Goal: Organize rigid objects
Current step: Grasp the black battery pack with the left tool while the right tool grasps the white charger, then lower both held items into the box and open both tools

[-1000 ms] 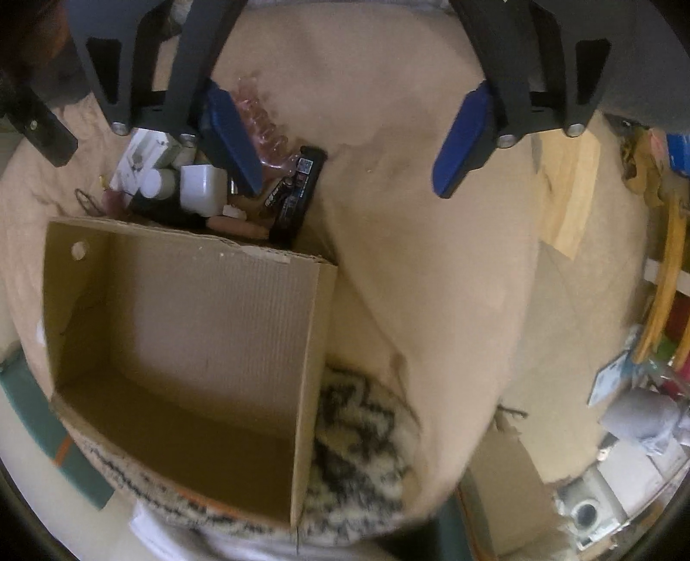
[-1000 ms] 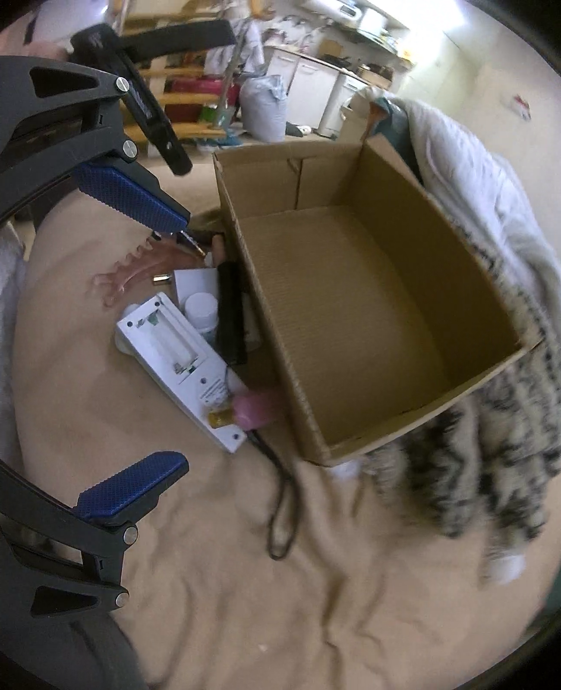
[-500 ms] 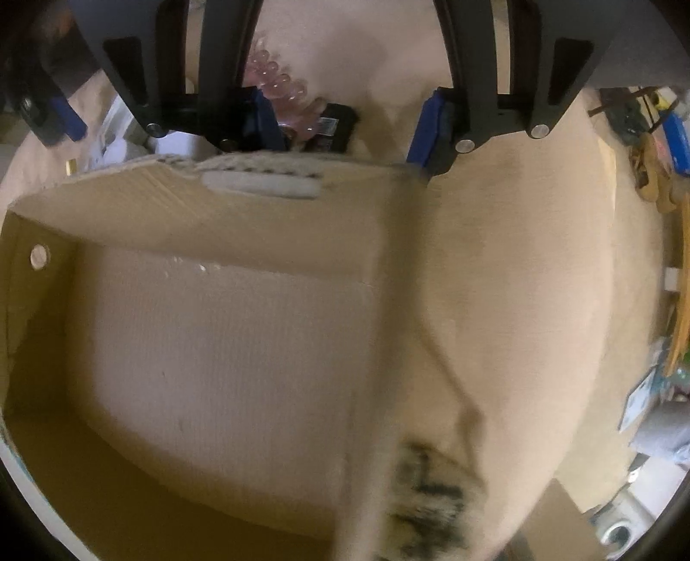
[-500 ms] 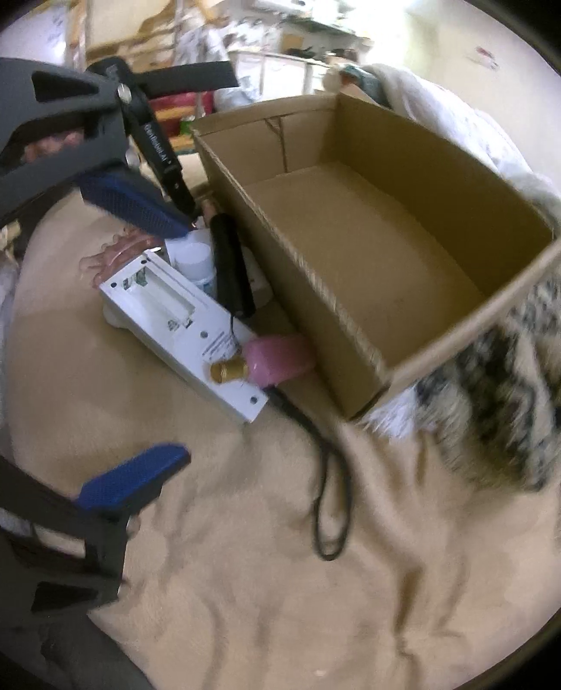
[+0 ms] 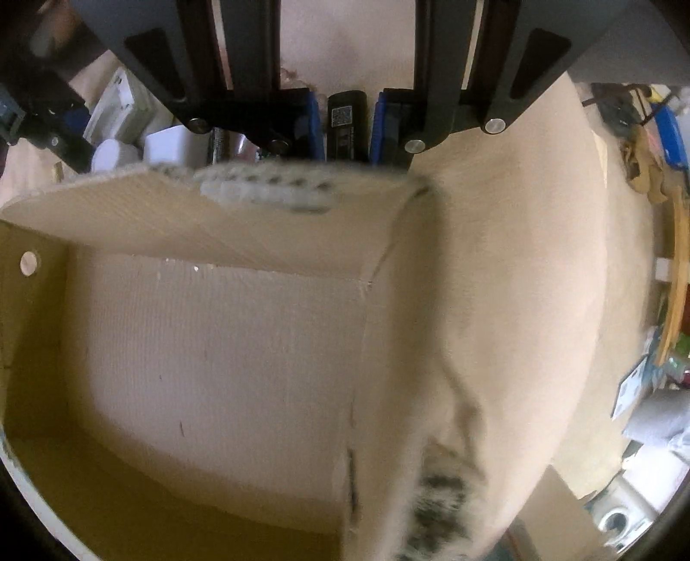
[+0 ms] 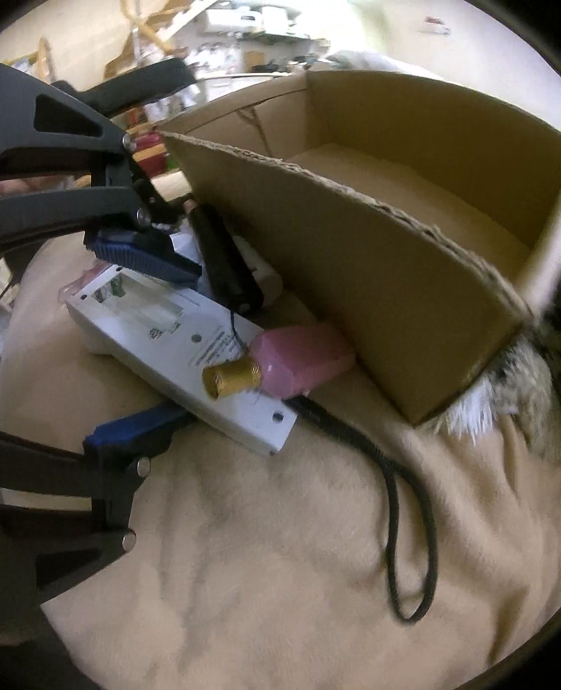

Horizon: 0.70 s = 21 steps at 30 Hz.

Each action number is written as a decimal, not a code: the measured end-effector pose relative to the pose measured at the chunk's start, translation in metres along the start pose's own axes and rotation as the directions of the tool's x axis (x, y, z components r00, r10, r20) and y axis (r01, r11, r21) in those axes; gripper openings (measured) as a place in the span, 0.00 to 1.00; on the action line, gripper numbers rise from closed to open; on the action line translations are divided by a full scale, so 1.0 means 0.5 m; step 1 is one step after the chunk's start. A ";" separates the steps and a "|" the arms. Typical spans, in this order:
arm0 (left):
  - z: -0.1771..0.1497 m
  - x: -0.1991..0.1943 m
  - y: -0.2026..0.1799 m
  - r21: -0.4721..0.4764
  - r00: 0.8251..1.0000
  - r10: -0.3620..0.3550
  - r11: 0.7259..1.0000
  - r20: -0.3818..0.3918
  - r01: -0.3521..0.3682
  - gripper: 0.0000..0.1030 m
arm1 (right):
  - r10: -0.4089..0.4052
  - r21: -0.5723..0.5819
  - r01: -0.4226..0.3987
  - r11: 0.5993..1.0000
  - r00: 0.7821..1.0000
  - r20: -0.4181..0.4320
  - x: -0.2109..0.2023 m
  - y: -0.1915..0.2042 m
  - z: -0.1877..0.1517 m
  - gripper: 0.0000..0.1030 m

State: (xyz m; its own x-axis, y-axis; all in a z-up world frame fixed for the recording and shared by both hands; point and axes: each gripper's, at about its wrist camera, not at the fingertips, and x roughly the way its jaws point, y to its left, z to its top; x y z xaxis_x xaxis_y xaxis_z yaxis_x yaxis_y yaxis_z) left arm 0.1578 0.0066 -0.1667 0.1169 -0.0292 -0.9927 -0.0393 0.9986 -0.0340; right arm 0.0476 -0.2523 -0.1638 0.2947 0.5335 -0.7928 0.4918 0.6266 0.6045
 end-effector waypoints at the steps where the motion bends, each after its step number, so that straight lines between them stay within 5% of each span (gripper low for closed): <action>1: -0.003 -0.007 0.008 -0.009 1.000 0.000 1.000 0.008 0.000 0.17 | 0.016 0.000 -0.016 1.000 1.000 0.009 -0.011 -0.004 -0.002 0.33; 6: -0.019 -0.027 0.045 -0.062 1.000 -0.026 0.998 0.010 0.026 0.16 | -0.026 -0.081 0.032 0.996 0.997 0.068 -0.060 0.003 -0.014 0.22; 14: -0.042 -0.068 0.070 -0.082 0.999 -0.026 0.996 0.040 0.029 0.16 | -0.060 -0.215 0.084 0.973 0.991 0.117 -0.093 0.029 -0.059 0.22; 21: -0.089 -0.107 0.075 -0.118 0.993 -0.101 0.987 0.061 0.108 0.16 | -0.038 -0.344 0.104 0.933 0.981 0.191 -0.127 0.100 -0.097 0.22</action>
State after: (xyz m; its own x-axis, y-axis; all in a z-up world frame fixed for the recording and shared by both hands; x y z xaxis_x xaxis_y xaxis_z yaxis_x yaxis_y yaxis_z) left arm 0.1059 0.0437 -0.1200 0.1802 -0.1276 -0.9753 -0.1433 0.9776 -0.1544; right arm 0.0137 -0.2273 -0.0796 0.4268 0.3906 -0.8156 0.2076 0.8355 0.5087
